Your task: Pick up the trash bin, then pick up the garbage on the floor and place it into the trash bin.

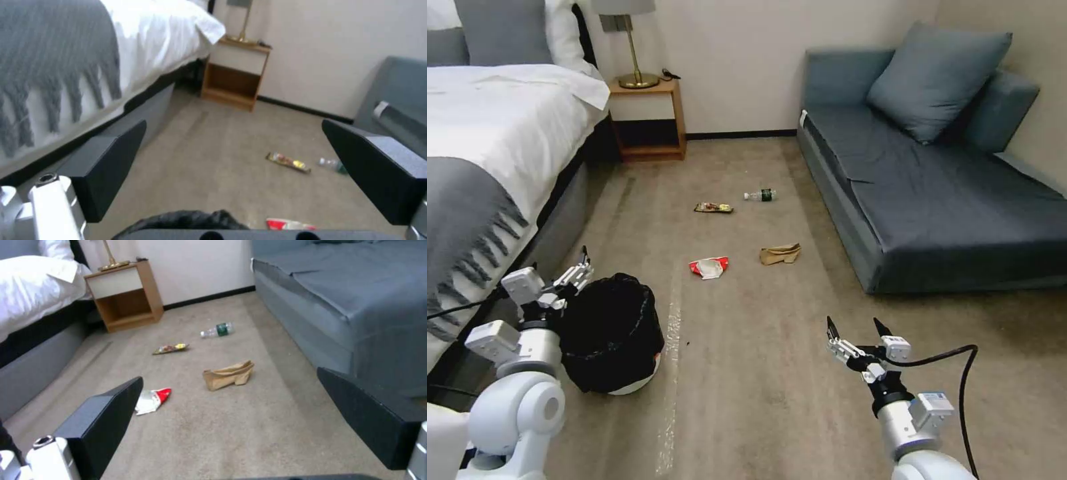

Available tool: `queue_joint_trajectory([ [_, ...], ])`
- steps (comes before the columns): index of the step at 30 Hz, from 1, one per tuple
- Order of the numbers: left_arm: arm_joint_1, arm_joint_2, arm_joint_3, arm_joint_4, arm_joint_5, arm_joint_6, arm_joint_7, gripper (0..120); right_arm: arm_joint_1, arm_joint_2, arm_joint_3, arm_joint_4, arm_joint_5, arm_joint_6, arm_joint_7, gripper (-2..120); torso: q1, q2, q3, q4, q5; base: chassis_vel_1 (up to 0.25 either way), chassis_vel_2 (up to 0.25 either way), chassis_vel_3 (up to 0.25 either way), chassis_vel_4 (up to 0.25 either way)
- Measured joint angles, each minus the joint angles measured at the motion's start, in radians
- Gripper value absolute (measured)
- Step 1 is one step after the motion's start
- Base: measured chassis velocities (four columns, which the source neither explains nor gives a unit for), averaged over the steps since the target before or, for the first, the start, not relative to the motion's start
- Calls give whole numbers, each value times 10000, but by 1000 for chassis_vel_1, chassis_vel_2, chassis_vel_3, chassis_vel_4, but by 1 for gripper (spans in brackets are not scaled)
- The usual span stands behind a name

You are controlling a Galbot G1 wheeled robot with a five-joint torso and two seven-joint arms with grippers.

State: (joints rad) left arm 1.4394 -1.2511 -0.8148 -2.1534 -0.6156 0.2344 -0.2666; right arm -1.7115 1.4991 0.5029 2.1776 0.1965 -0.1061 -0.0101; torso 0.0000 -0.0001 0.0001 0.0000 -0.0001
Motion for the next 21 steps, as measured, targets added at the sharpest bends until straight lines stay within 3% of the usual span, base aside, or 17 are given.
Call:
queue_joint_trajectory([
  [2,-21,84,-33,12,-200,285,-154,99,38,5,-21,-45,-15,26,23,100,0,0,0,0,0,0,0,0,0],
  [6,-115,477,-195,206,-963,1759,-605,100,114,-33,-40,-101,-14,83,65,100,0,0,0,0,1,0,0,0,0],
  [9,-108,748,-270,458,-1024,2181,-622,100,115,-61,-12,-122,-7,110,67,100,-1,0,0,0,0,0,0,0,0],
  [15,-37,1324,-401,1101,-1121,2723,-584,100,118,-35,12,-219,-3,211,68,100,0,0,0,1,0,0,0,0,0],
  [18,-172,1651,-396,1887,-1452,2915,-479,100,197,64,-49,-330,-11,244,82,100,0,0,-1,1,0,0,0,0,0],
  [21,-341,1717,-276,2486,-1396,2917,-456,100,273,131,-99,-381,-17,244,104,100,0,0,0,0,-1,0,0,0,0],
])
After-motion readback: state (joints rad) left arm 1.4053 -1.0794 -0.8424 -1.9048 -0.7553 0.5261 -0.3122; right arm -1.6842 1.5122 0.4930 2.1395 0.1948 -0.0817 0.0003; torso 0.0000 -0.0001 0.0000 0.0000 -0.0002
